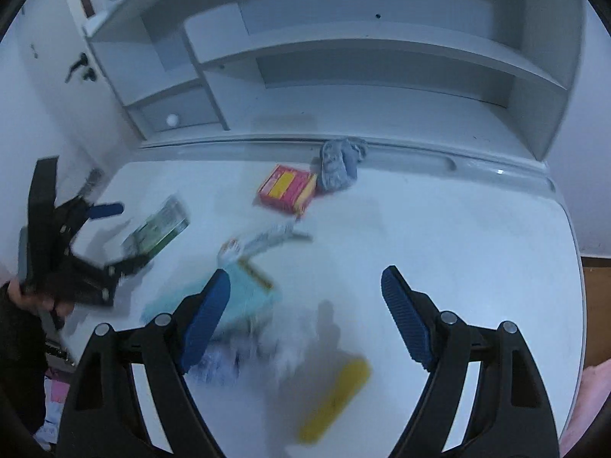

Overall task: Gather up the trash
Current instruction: 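Grasp the white-green cigarette pack with the left tool while the right tool grasps the grey sock, then carry the cigarette pack and grey sock over the bin and open both tools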

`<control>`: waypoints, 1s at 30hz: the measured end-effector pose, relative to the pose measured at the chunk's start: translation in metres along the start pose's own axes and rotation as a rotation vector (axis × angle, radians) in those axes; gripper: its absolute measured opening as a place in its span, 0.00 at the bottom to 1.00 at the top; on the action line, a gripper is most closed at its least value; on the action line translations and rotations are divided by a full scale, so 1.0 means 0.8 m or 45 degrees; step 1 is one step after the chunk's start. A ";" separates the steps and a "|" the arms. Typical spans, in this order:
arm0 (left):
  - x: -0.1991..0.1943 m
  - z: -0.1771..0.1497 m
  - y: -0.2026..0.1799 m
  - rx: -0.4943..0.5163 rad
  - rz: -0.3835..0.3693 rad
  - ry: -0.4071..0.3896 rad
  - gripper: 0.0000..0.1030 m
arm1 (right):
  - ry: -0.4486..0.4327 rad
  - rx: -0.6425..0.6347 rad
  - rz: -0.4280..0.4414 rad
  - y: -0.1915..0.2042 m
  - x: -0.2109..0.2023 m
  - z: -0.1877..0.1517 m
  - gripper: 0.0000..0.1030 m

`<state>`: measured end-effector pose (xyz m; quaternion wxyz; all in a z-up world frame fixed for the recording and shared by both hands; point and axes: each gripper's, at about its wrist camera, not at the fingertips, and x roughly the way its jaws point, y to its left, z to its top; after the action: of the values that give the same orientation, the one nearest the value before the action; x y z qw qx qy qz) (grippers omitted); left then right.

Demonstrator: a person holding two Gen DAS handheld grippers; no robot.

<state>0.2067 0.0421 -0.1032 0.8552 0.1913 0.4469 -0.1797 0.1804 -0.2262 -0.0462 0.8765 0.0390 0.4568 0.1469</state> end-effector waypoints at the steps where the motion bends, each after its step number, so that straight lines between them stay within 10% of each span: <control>1: 0.006 -0.001 0.003 0.004 -0.006 0.002 0.93 | 0.018 -0.001 -0.008 0.000 0.014 0.012 0.76; 5: 0.014 -0.002 0.009 -0.028 -0.064 -0.007 0.89 | 0.059 0.041 -0.032 -0.013 0.049 0.044 0.74; 8: 0.016 -0.002 0.009 -0.035 -0.113 -0.009 0.52 | 0.075 0.090 -0.046 -0.024 0.073 0.070 0.70; 16: -0.005 0.006 -0.004 -0.070 -0.104 -0.071 0.52 | 0.147 0.173 -0.092 -0.042 0.132 0.112 0.58; 19: -0.011 0.011 -0.017 -0.049 -0.103 -0.083 0.52 | 0.161 0.190 -0.091 -0.045 0.142 0.113 0.24; 30: -0.093 0.061 -0.132 0.078 -0.222 -0.269 0.52 | -0.081 0.189 -0.135 -0.109 -0.039 0.023 0.18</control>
<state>0.1503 -0.0626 -0.0334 0.8725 0.1576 0.3635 -0.2860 0.1982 -0.3175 -0.0285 0.8917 0.0843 0.4399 0.0649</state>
